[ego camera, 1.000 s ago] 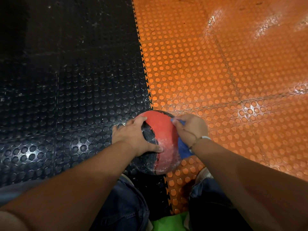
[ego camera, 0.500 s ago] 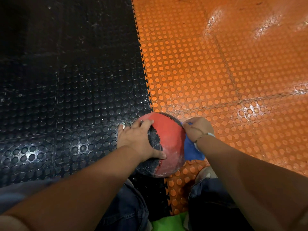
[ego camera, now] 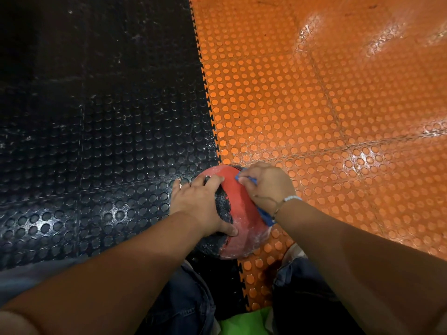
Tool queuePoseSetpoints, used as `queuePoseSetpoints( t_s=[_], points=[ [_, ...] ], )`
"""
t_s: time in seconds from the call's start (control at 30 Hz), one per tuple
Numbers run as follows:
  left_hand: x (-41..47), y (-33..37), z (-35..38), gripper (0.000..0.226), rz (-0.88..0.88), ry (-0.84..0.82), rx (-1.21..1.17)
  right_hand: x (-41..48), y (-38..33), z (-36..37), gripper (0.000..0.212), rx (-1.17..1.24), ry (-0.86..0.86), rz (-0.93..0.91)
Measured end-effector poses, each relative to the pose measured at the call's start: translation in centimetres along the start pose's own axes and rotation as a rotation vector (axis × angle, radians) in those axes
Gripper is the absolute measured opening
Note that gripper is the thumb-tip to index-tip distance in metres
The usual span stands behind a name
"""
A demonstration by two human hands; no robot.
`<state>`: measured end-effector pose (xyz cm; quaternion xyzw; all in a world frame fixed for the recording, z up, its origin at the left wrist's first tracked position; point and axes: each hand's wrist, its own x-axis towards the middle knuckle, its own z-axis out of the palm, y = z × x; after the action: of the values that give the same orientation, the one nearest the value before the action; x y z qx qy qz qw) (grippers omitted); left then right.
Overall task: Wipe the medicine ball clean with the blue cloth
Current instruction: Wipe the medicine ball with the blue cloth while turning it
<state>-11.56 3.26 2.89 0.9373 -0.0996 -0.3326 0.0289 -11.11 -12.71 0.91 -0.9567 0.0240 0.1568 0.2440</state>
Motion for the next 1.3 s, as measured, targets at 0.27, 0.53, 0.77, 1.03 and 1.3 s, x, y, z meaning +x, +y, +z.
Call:
queuePoseSetpoints(
  t_s=[0.27,0.53,0.77,1.03,1.3],
  points=[
    [0.0,0.8,0.1,0.115,0.02,0.0,0.035,0.9,-1.8,-0.2,0.025,0.056,-0.039,0.172],
    [0.3,0.7,0.1,0.122,0.026,-0.002,0.012,0.6,0.3,-0.9,0.024,0.073,-0.026,0.282],
    [0.1,0.6,0.0,0.12,0.032,0.004,0.009,0.6,0.8,-1.0,0.024,0.105,-0.017,0.226],
    [0.4,1.0,0.2,0.119,-0.001,0.024,-0.009,0.3,0.1,-0.4,0.024,0.125,0.001,0.144],
    [1.0,-0.2,-0.6,0.121,-0.084,0.0,-0.096,0.9,1.2,-0.6,0.013,0.432,-0.055,0.197]
  ],
)
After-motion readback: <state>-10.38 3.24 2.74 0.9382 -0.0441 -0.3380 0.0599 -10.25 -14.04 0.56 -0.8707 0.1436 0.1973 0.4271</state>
